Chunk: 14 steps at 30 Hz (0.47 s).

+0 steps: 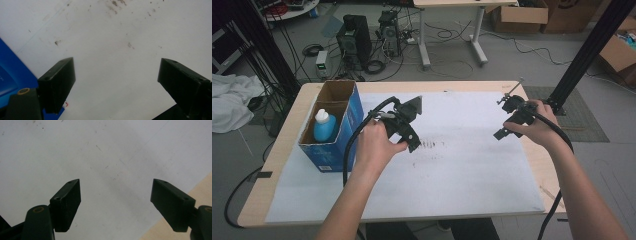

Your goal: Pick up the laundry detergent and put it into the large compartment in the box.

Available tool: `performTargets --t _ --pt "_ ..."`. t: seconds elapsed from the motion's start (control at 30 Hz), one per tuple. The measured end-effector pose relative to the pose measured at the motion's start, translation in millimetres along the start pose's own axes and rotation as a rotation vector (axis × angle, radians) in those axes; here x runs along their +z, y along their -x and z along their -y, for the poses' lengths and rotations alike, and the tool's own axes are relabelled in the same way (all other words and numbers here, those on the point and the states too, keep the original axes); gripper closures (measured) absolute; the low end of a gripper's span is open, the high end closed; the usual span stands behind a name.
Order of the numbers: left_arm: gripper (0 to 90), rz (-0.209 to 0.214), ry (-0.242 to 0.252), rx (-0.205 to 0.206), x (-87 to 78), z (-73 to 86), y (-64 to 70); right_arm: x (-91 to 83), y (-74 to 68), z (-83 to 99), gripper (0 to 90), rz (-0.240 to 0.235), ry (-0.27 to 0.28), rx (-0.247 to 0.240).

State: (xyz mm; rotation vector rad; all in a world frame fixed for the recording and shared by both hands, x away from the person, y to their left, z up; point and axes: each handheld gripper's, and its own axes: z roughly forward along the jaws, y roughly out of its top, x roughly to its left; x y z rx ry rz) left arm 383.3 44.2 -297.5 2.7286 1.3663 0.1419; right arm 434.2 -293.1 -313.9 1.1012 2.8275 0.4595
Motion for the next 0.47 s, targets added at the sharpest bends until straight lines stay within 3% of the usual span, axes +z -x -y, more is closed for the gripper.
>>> performTargets --t 0.47 --pt "15.5 0.010 -0.007 -0.003 -1.3 1.0 1.1 -0.4 -3.7 0.2 24.2 -0.002 0.001 -0.008"
